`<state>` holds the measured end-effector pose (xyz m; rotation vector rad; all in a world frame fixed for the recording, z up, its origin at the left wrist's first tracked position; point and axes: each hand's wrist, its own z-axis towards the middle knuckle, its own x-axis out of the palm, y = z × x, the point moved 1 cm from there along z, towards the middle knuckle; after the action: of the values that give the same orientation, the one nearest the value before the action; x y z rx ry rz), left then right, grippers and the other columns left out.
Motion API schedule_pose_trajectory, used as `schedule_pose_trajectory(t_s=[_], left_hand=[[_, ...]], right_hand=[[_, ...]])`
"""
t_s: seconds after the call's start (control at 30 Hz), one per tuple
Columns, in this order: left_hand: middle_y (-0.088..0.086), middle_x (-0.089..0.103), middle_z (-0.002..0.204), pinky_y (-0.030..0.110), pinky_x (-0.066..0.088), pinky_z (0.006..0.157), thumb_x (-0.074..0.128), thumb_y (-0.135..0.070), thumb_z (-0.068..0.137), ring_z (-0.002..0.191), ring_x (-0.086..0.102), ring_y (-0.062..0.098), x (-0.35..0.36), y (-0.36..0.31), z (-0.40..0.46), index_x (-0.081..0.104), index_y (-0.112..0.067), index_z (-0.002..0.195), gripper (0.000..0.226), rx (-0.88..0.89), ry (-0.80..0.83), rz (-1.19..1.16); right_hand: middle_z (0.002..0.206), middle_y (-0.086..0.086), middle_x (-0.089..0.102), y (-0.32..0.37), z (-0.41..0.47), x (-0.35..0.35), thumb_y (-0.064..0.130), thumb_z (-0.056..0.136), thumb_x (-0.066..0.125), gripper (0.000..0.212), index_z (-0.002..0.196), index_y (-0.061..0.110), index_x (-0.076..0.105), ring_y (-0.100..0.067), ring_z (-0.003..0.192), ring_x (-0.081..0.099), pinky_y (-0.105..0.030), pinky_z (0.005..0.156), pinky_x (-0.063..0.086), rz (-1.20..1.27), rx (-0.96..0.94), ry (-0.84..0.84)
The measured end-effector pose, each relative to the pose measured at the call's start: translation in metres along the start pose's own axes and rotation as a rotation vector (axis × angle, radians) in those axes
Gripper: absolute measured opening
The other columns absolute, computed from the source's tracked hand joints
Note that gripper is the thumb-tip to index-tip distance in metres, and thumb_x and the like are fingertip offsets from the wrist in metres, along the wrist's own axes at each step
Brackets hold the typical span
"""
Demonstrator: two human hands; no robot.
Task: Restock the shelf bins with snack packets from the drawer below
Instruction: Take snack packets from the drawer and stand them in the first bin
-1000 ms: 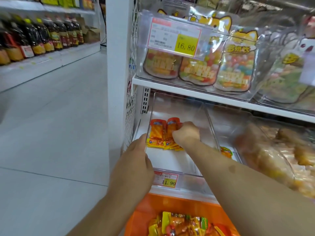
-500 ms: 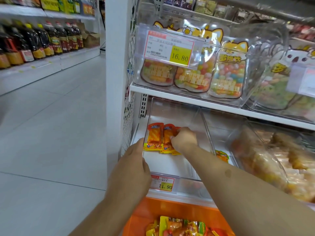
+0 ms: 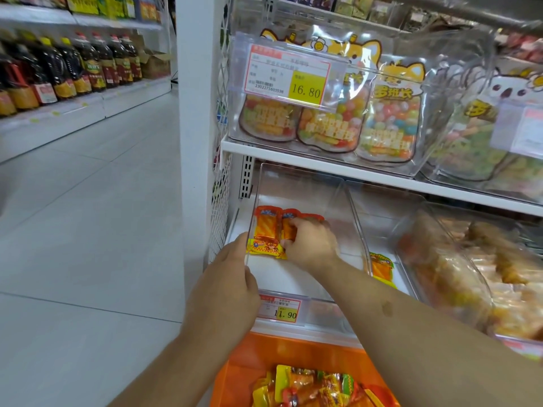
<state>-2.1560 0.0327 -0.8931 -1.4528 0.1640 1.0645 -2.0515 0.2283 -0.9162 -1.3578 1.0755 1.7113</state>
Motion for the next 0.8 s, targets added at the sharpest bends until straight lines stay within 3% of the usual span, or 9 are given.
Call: schedule_pose_trajectory(t_s=[0.23, 0.33, 0.53, 0.67, 0.8], left_hand=[[-0.013, 0.058, 0.141, 0.034, 0.059, 0.096, 0.049, -0.025, 0.105, 0.116, 0.063, 0.010, -0.001, 0.002, 0.001, 0.030, -0.043, 0.156, 0.058, 0.012, 0.005, -0.002], [-0.016, 0.062, 0.128, 0.033, 0.056, 0.092, 0.051, -0.024, 0.105, 0.110, 0.062, 0.008, -0.005, 0.001, 0.002, 0.034, -0.048, 0.151, 0.054, 0.042, 0.019, -0.059], [-0.023, 0.044, 0.131, 0.020, 0.038, 0.093, 0.061, -0.026, 0.102, 0.118, 0.044, -0.001, -0.025, -0.017, -0.018, 0.036, -0.040, 0.154, 0.060, 0.120, -0.025, -0.050], [-0.013, 0.041, 0.159, 0.039, 0.038, 0.116, 0.064, -0.027, 0.100, 0.145, 0.040, 0.014, -0.041, -0.032, -0.042, 0.034, -0.037, 0.157, 0.065, 0.181, 0.020, 0.029], [-0.009, 0.058, 0.141, 0.038, 0.048, 0.108, 0.064, -0.026, 0.099, 0.128, 0.054, 0.012, -0.038, -0.054, -0.075, 0.056, -0.030, 0.141, 0.043, 0.251, 0.055, -0.003]], right_hand=[[0.120, 0.002, 0.068, -0.003, -0.004, -0.005, 0.051, 0.091, 0.061, 0.046, 0.134, 0.033, 0.061, -0.029, 0.117, 0.059, -0.046, 0.101, 0.053, 0.060, -0.024, 0.010], [0.123, 0.001, 0.069, -0.004, -0.018, -0.021, 0.040, 0.093, 0.057, 0.037, 0.127, 0.028, 0.067, -0.028, 0.115, 0.060, -0.040, 0.104, 0.049, 0.096, -0.137, -0.076], [0.135, 0.005, 0.066, -0.008, -0.097, -0.075, 0.034, 0.100, 0.060, 0.036, 0.134, 0.024, 0.066, -0.016, 0.127, 0.054, -0.028, 0.109, 0.040, 0.259, -0.321, -0.168], [0.126, 0.008, 0.066, -0.029, -0.169, -0.093, 0.041, 0.102, 0.053, 0.034, 0.130, 0.026, 0.066, -0.011, 0.114, 0.059, -0.028, 0.095, 0.048, 0.312, -0.331, -0.176], [0.111, 0.006, 0.068, -0.069, -0.223, -0.087, 0.038, 0.097, 0.054, 0.035, 0.122, 0.019, 0.070, -0.010, 0.100, 0.061, -0.026, 0.084, 0.049, 0.417, -0.226, -0.088]])
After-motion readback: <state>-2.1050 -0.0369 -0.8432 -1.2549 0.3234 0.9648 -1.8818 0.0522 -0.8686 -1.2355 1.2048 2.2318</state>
